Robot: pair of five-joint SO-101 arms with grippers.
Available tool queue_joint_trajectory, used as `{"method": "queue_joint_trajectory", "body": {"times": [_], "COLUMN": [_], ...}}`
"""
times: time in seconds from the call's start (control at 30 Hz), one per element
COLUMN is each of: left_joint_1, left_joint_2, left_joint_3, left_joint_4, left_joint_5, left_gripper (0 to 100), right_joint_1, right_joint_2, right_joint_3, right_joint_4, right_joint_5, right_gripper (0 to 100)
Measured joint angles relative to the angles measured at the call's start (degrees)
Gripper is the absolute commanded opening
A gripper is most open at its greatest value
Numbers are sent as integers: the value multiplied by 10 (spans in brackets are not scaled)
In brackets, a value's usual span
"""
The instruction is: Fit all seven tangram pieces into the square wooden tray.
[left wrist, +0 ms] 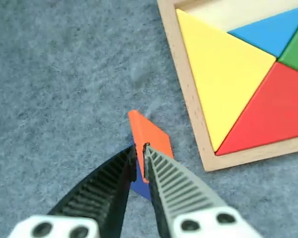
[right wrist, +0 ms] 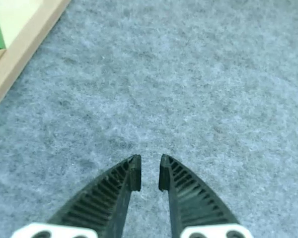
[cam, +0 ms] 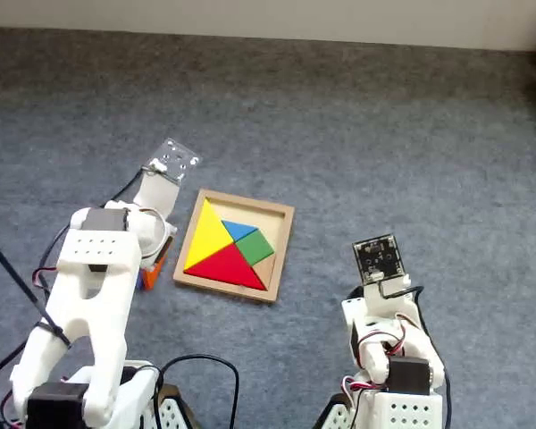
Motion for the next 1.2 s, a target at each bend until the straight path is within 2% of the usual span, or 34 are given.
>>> {"method": "queue_joint_trajectory", "body": {"times": [0.07,0.13,0.43,0.7,0.93,1.07,1.2], "left_joint_1": [4,2,-30,-34,-34,-34,-34], "left_joint_2": [0,0,-2,-2,-2,-2,-2], "left_joint_3": [0,0,15,100,117,117,124], "left_joint_4": [2,2,-4,-73,-85,-85,-85], "left_joint_5": [0,0,32,32,32,33,33], "left_gripper": [193,220,220,214,142,146,232], "right_joint_1": [0,0,0,0,0,0,0], "right_joint_2": [0,0,0,0,0,0,0], "right_joint_3": [0,0,0,0,0,0,0], "right_joint_4": [0,0,0,0,0,0,0], "right_joint_5": [0,0,0,0,0,0,0], "right_gripper": [77,77,77,77,77,77,77]}}
